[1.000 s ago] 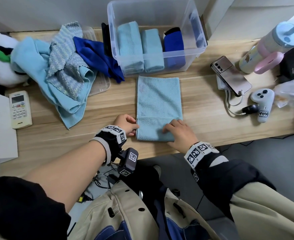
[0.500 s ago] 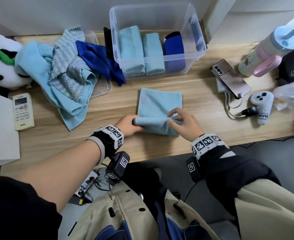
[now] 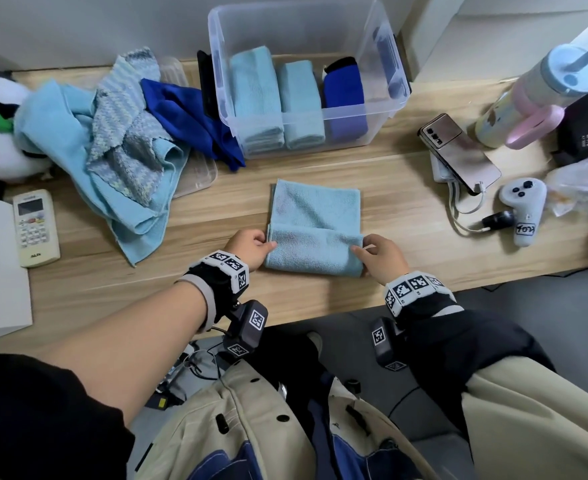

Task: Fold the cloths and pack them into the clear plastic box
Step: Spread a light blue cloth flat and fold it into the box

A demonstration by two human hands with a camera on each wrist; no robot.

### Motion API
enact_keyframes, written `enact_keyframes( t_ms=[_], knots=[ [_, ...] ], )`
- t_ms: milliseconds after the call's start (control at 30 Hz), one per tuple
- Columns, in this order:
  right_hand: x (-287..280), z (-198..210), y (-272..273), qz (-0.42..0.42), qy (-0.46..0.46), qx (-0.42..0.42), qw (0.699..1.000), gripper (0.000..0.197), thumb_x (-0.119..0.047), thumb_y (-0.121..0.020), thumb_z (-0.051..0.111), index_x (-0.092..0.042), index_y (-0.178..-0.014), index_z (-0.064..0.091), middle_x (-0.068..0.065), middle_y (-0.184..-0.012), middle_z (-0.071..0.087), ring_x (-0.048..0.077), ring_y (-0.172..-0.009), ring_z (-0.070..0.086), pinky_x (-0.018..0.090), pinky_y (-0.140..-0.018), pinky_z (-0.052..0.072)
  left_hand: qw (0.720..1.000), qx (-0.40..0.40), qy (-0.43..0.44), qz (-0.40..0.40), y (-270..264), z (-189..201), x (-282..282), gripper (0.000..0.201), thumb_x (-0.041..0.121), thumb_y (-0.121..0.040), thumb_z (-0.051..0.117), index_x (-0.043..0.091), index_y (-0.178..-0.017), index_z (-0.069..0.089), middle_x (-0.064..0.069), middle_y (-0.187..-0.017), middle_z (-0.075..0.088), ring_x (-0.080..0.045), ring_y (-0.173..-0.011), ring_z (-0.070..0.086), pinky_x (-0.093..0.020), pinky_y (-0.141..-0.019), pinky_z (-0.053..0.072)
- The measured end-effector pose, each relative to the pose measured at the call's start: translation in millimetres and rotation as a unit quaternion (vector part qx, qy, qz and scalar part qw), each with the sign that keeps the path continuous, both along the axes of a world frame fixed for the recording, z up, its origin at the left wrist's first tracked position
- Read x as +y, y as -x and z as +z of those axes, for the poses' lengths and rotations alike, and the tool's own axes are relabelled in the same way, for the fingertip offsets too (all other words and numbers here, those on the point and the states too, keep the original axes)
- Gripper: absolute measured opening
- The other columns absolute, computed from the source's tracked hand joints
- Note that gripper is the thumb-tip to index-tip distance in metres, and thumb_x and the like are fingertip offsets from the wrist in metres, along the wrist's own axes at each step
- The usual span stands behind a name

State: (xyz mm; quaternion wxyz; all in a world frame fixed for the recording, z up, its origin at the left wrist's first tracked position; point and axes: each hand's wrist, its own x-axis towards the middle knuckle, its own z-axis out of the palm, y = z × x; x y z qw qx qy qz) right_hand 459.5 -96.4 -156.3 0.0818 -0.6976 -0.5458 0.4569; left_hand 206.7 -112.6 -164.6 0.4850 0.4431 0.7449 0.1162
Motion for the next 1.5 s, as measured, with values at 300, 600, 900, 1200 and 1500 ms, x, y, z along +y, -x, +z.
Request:
enact_keyframes(
  t_ms=[300,600,900,1200,1500],
  knots=[
    [2,8,6,-0.013,-0.114,-0.032,0.993,0.038,-0.026,-0.075,0.072,-0.015,-0.103,0.049,-0.006,-0.079,0.054,0.011,-0.074,0.052,0.021,-0.067,0.040,0.997,-0.021,0.067,0.033,2,-7,4,0.029,0.022,-0.085,0.064,0.015,-0.060,0.051,-0.010,-0.065,0.057,-0.021,-0.062,0.051,-0.027,-0.061,0.038],
    [-7,5,12,0.326,-0.177,-0.069,0.926,0.060,-0.041,-0.068,0.074,-0.035,-0.123,0.051,-0.015,-0.140,0.042,0.012,-0.136,0.027,0.035,-0.111,0.023,0.985,-0.060,0.153,0.050,5,10,10,0.018,0.013,-0.086,0.062,0.009,-0.071,0.052,-0.010,-0.060,0.050,-0.010,-0.029,0.041,-0.010,-0.030,0.027],
    [13,14,24,0.268,-0.128,-0.045,0.954,0.044,-0.036,-0.068,0.049,-0.026,-0.107,0.066,-0.006,-0.107,0.068,0.016,-0.109,0.056,0.024,-0.092,0.033,0.992,-0.067,-0.086,0.062,6,17,17,0.025,0.012,-0.078,0.071,0.014,-0.100,0.060,-0.007,-0.102,0.055,-0.015,-0.087,0.050,-0.009,-0.057,0.039],
    [50,15,22,0.002,-0.043,0.063,0.997,0.037,-0.024,-0.079,0.072,-0.013,-0.112,0.061,0.004,-0.101,0.059,0.016,-0.096,0.054,0.032,-0.089,0.045,0.994,-0.088,-0.043,-0.049,7,22,37,0.053,0.014,-0.072,0.078,0.005,-0.121,0.058,-0.008,-0.117,0.064,-0.018,-0.108,0.058,-0.027,-0.099,0.042],
    [50,7,22,-0.120,-0.001,0.065,0.991,0.035,-0.027,-0.087,0.062,-0.010,-0.116,0.055,0.007,-0.100,0.060,0.019,-0.089,0.056,0.028,-0.075,0.044,0.999,-0.008,0.014,0.051,5,4,49,0.019,0.018,-0.082,0.068,0.010,-0.098,0.061,-0.016,-0.101,0.070,-0.030,-0.099,0.065,-0.042,-0.094,0.049]
  ],
)
